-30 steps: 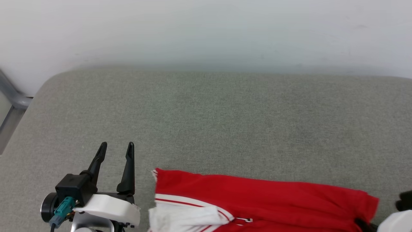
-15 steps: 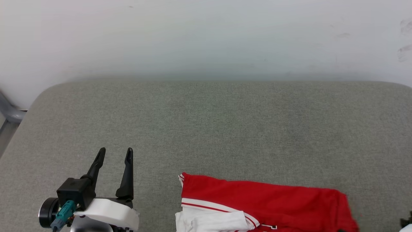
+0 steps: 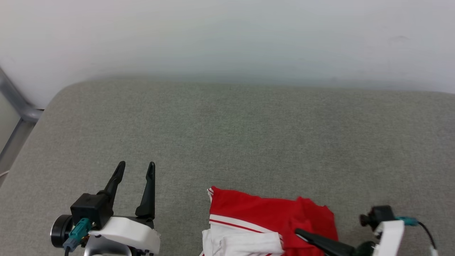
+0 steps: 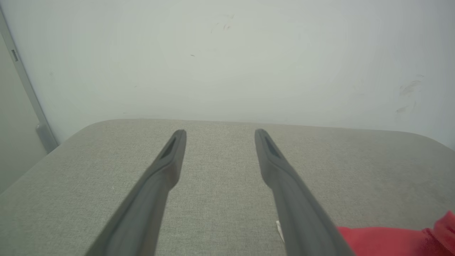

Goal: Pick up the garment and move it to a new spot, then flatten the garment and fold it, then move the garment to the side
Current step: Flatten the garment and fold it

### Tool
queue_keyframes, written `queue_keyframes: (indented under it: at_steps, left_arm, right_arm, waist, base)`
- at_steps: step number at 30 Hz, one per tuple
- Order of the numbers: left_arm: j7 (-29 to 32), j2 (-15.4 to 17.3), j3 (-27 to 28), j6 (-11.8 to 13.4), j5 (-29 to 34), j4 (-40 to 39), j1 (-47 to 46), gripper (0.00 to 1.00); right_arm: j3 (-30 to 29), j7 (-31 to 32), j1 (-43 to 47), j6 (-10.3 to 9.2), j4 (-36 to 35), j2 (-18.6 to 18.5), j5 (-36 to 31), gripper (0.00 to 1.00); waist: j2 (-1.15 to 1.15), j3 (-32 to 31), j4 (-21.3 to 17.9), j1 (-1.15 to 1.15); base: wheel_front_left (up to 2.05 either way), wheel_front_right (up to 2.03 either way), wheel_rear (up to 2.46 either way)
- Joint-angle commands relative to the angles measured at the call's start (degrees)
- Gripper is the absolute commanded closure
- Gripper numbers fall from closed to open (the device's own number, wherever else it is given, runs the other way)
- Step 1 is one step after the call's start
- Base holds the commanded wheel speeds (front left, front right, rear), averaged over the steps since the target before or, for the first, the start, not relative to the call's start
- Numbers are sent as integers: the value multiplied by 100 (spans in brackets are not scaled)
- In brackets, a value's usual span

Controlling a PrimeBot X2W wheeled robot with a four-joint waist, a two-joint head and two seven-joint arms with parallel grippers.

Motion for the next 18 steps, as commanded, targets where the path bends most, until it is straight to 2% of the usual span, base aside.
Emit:
queue_keyframes:
  at_steps: [1, 6, 8, 17, 18]
  left_arm:
    - [3, -2, 3, -28, 0, -10, -97, 0]
    - [-30, -93, -40, -52, 8, 11, -231, 0]
    - [-56, -142, -41, -62, -5, 18, -285, 0]
    - [-215, -351, -4, -163, 2, 228, -546, 0]
    - [-234, -364, 5, -186, 7, 267, -568, 0]
  right_arm:
    - [184, -118, -128, -3, 6, 17, 116, 100]
    - [1150, -625, -495, -3, 42, 17, 286, 100]
    - [1429, -833, -664, -2, 75, 16, 142, 100]
    - [2006, -1501, -1206, -3, 556, 15, -500, 100]
    - [2037, -1550, -1236, -2, 587, 15, -532, 95]
  waist:
    - [0, 66, 66, 0]
    - [0, 285, 271, 0]
    - [0, 424, 342, 0]
    - [0, 990, 489, 0]
    - [0, 1012, 487, 0]
  base:
    - [0, 0, 0]
    - [0, 0, 0]
    - [0, 0, 0]
    - [0, 0, 0]
    - [0, 0, 0]
